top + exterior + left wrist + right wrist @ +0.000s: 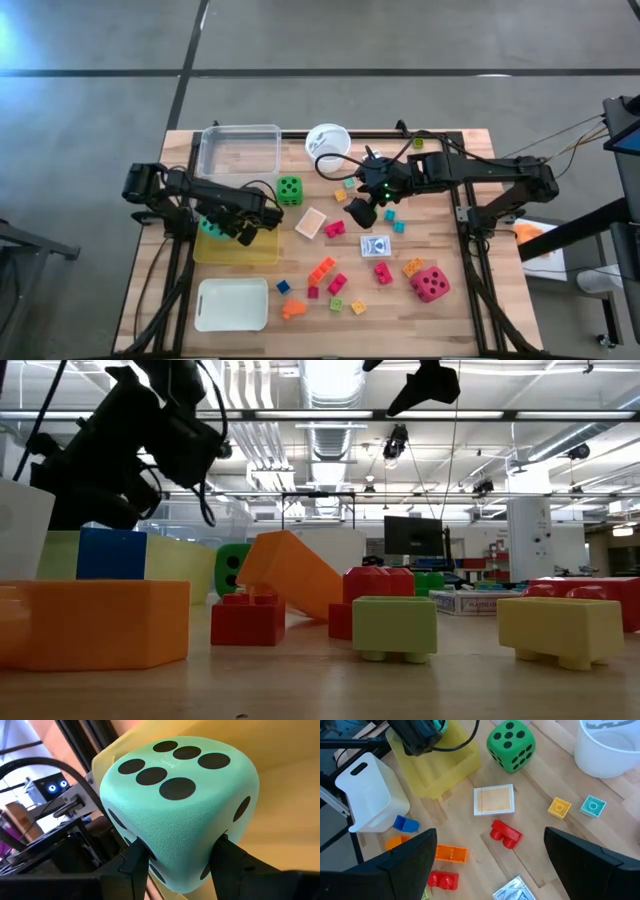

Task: Pick & Place Toys
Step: Put the blue die into the yellow bin

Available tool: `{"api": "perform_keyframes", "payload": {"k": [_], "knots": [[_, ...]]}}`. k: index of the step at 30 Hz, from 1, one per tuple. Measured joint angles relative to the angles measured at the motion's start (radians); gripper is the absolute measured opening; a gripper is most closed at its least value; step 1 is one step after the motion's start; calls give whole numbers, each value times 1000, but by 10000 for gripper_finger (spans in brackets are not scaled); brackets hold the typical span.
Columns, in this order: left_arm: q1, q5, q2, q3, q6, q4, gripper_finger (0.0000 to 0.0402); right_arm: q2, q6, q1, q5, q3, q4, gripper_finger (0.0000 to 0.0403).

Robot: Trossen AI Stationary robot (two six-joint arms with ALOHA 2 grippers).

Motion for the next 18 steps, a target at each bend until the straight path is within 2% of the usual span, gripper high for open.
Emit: {"api": "perform_keyframes", "payload": {"k": [14,16,18], "knots": [[4,15,-2,-49,-3,9,151,0,0,0,0,0,-28,361],[4,14,-2,-47,3,12,185,0,0,0,0,0,-28,361],[4,14,-2,-47,4,16,241,0,0,0,0,0,-28,361]]}}
